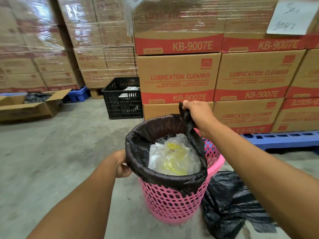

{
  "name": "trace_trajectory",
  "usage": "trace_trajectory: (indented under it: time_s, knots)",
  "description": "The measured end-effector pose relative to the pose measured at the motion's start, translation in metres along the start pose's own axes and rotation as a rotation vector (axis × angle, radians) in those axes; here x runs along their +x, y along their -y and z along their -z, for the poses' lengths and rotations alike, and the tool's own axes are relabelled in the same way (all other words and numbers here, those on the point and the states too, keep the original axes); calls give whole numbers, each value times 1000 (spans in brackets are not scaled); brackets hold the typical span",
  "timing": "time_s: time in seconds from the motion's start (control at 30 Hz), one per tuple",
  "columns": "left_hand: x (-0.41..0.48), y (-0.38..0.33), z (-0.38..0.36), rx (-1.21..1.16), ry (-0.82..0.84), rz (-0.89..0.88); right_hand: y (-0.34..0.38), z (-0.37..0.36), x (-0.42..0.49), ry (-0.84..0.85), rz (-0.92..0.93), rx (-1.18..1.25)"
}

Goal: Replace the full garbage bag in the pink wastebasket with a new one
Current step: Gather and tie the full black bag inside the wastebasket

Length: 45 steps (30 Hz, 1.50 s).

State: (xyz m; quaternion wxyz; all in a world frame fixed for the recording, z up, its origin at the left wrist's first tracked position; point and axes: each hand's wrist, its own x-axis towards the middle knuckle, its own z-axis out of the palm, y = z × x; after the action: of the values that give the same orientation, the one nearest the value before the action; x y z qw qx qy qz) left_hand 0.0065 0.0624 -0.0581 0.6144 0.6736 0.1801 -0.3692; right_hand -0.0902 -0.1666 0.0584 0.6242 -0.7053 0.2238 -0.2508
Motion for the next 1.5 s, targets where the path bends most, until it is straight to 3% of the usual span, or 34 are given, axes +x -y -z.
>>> trace_trajectory:
  time_s: [0.1, 0.17, 0.23, 0.4, 0.47, 0.67, 0.73, 0.83, 0.9, 1.0, 1.07, 1.17, 1.3, 1.37, 1.5]
  knots:
    - [13, -12, 2, -25, -175, -180, -4, -1, 2, -26, -47, 33]
    - [5, -28, 2, -53, -425, -319, -5, -1, 1, -36, -54, 43]
    - [-23, -48, -6, 64, -618, -484, -6, -1, 1, -33, -74, 37]
    - [-98, -96, -45, 163, -410, -935, 5, 1, -4, -58, -121, 66]
    - [-127, -114, -55, 82, -293, -1093, 11, 2, -4, -78, -120, 92]
    - [-165, -128, -67, 365, -181, -1309, 49, 21, -2, -129, -75, 203]
    - [-160, -125, -69, 244, -60, -1309, 54, 34, -2, -125, -83, 219]
    - [-147, -121, -69, -87, 215, -1141, 53, 47, -3, -121, -60, 176]
    - [-136, -118, -70, -182, 317, -1070, 50, 49, -2, -48, -63, 209]
    - [-121, -113, -74, -109, 284, -1174, 42, 44, 1, 67, -42, 171]
    - [-113, -108, -78, -61, 305, -1206, 38, 37, 6, 19, 12, 41]
    - [-100, -99, -84, -54, 405, -1082, 35, 30, 14, -85, 58, -23]
    - [-91, -89, -86, 270, 502, -891, 35, 23, 19, -153, 72, -8]
    - [-87, -80, -91, 391, 551, -783, 36, 19, 14, -62, 122, -40]
    - [-76, -60, -110, 491, 580, -713, 45, 11, -2, 321, 279, -250]
